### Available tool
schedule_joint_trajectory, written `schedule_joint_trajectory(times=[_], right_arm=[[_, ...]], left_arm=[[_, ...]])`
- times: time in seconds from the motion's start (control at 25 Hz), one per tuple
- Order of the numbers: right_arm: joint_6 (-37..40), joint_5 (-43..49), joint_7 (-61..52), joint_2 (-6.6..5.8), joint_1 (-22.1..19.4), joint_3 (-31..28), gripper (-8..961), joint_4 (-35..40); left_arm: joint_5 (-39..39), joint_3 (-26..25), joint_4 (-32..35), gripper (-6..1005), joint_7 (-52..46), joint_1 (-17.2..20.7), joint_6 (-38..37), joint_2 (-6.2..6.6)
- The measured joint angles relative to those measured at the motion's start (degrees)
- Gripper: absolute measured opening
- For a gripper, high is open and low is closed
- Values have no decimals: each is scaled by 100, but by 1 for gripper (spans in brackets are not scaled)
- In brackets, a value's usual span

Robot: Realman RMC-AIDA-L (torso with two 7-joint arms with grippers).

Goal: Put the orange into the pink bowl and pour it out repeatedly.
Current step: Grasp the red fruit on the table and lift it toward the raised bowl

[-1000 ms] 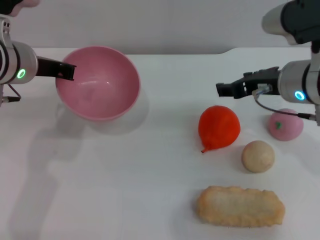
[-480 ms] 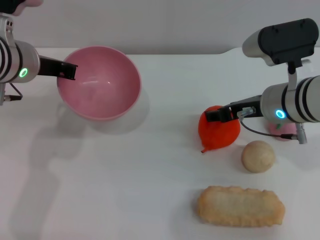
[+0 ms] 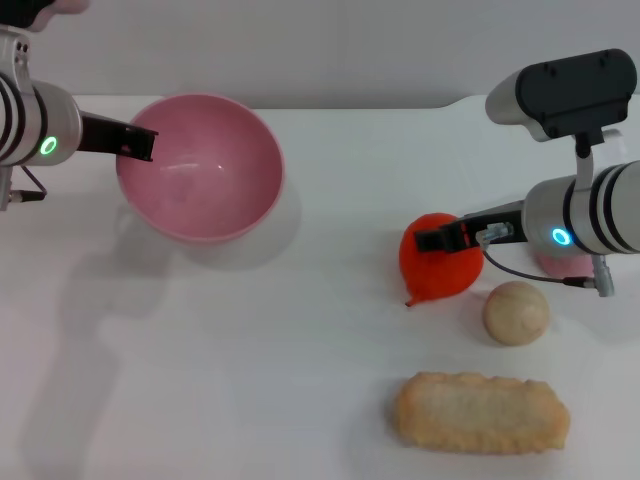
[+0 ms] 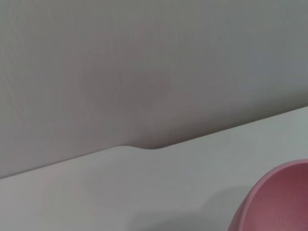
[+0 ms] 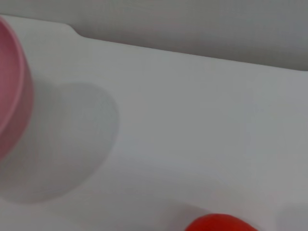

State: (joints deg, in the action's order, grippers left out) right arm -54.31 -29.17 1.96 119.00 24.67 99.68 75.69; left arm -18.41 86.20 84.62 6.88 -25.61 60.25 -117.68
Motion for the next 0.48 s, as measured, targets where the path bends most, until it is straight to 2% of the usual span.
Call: schedule_joint_trajectory(times=[0.32, 0.48], right_arm=[[7, 601, -180, -19, -21, 167, 654, 33], [136, 614, -13, -24, 4, 174, 578, 16]], left_arm=[[-13, 0, 2, 49, 3, -17, -23, 0], [-20, 0, 2, 48, 5, -23, -31, -7]])
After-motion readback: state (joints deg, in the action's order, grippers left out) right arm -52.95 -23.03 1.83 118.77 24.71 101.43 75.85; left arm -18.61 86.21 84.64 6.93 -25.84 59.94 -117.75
